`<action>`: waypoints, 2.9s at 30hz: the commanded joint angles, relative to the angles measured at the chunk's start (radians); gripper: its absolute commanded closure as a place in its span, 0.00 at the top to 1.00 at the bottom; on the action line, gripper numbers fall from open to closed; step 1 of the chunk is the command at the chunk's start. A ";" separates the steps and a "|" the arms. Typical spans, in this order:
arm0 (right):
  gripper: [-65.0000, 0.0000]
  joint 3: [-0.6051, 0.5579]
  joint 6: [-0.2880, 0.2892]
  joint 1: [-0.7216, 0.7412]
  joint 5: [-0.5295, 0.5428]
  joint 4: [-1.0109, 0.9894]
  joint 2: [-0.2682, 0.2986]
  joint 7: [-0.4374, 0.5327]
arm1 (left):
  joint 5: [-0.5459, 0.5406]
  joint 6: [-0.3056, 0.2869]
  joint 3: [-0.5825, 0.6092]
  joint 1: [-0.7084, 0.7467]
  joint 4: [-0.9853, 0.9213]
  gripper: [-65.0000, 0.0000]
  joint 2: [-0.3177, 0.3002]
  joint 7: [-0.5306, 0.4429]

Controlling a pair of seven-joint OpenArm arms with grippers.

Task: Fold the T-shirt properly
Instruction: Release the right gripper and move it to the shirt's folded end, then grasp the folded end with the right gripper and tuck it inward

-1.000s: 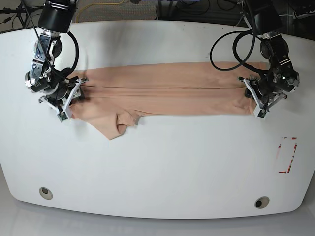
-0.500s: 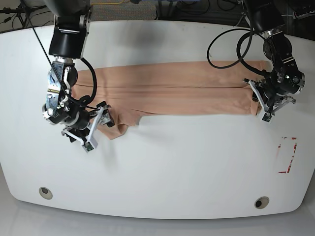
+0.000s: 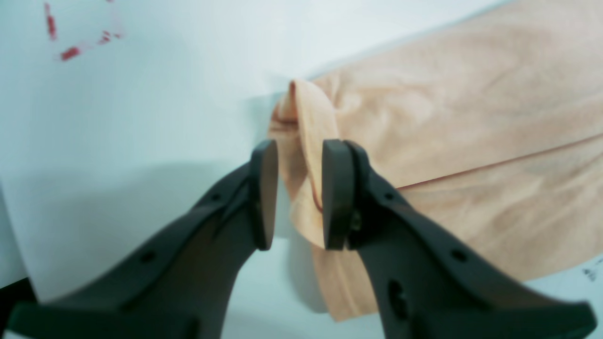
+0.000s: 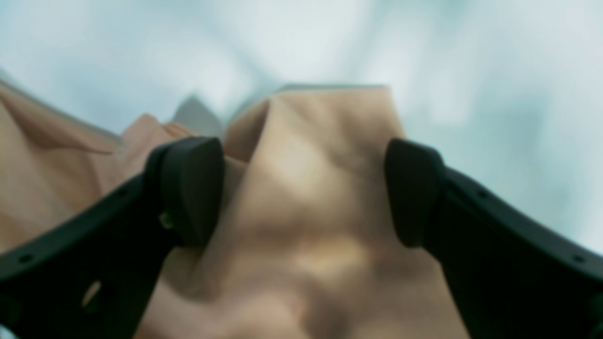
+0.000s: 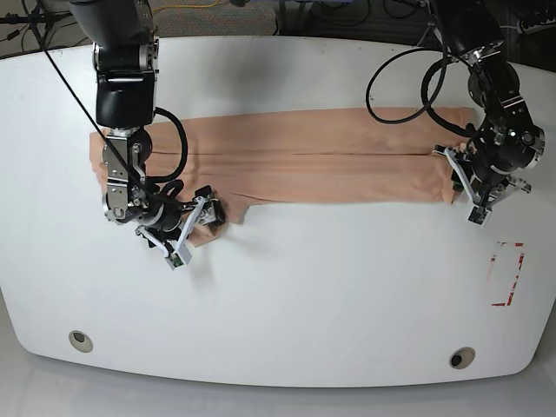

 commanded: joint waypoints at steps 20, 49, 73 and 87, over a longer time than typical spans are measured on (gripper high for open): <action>0.03 0.006 0.007 0.019 0.020 0.002 0.010 0.112 | -0.008 -0.001 -0.004 -0.012 0.019 0.22 -0.046 -0.013; 0.05 0.124 0.004 -0.469 0.023 0.863 -0.053 -0.160 | -0.006 -0.001 0.001 0.046 0.016 0.22 -0.046 -0.020; 0.70 0.308 0.007 -0.445 0.023 0.893 -0.075 -0.163 | -0.006 -0.001 -0.002 0.080 0.016 0.22 -0.046 -0.020; 0.49 0.374 0.007 -0.504 0.023 0.923 -0.081 -0.161 | -0.006 -0.001 -0.002 0.080 0.016 0.22 -0.046 -0.020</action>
